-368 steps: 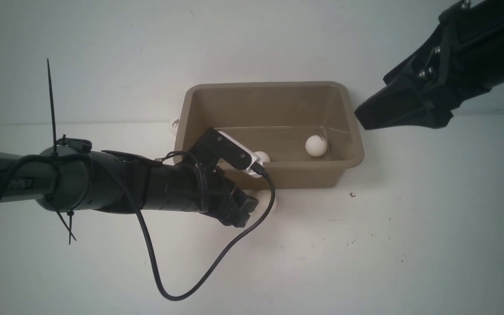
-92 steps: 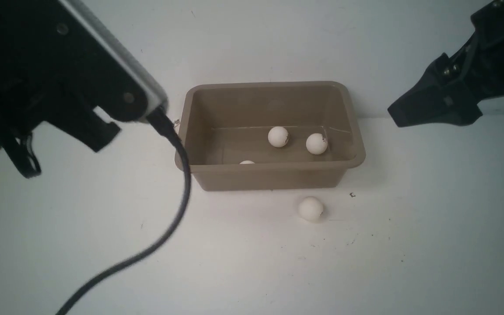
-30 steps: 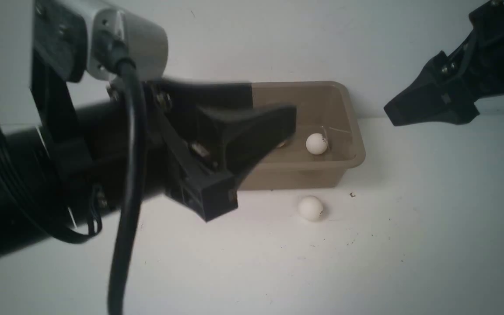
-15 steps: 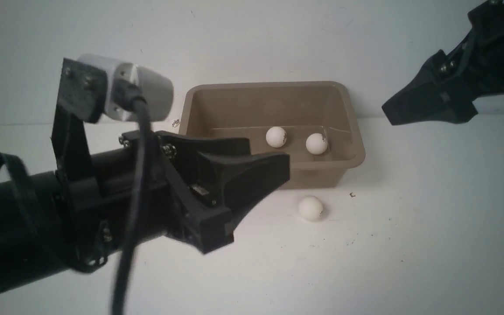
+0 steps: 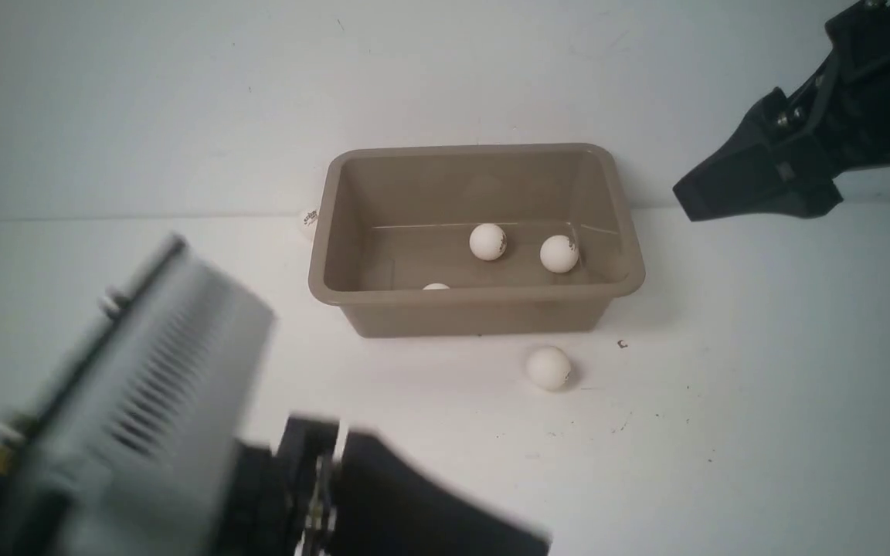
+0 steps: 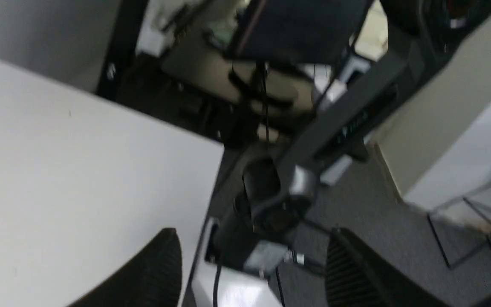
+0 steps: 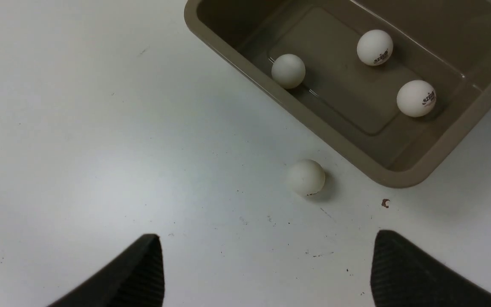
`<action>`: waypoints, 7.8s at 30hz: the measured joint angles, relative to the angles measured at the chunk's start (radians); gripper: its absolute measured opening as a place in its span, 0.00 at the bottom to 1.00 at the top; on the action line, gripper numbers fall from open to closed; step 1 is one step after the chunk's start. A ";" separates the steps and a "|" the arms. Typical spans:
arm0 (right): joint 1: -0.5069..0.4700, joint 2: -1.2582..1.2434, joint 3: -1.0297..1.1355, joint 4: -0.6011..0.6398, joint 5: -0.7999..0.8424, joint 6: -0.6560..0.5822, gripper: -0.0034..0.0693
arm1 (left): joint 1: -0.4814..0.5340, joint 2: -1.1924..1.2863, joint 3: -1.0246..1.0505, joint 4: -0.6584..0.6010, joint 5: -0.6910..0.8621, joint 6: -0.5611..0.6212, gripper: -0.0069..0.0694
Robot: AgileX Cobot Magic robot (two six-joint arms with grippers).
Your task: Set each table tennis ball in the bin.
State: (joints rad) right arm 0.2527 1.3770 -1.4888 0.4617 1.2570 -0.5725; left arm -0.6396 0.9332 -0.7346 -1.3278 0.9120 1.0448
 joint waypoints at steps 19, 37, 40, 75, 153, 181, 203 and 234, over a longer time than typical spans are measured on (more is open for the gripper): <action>0.000 0.000 0.000 0.017 0.000 0.000 0.86 | 0.179 -0.002 0.000 1.486 -0.372 -1.055 0.63; 0.000 -0.001 0.189 0.000 -0.065 0.037 0.86 | 0.504 0.091 0.000 1.732 -0.760 -1.284 0.63; 0.000 0.001 0.255 0.027 -0.149 0.006 0.86 | 0.505 0.091 0.000 1.734 -0.787 -1.284 0.63; 0.176 0.389 0.454 0.272 -0.742 -0.154 0.86 | 0.508 0.091 0.000 1.736 -0.784 -1.284 0.63; 0.232 0.208 0.370 0.343 -1.041 -0.538 0.53 | 0.508 0.091 0.000 1.736 -0.785 -1.284 0.63; 0.169 0.635 0.020 0.345 -1.008 -0.653 0.61 | 0.508 0.091 0.000 1.736 -0.782 -1.284 0.63; 0.167 0.172 0.020 0.354 -0.947 -0.653 0.86 | 0.512 0.467 -0.078 2.176 -1.012 -1.283 0.63; 0.167 0.137 0.020 0.353 -0.805 -0.571 0.86 | 0.895 0.813 -0.369 2.888 -1.650 -2.519 0.57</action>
State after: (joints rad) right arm 0.4198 1.5138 -1.4685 0.8145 0.4520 -1.1436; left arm 0.2557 1.7467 -1.1038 1.5607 -0.7381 -1.4741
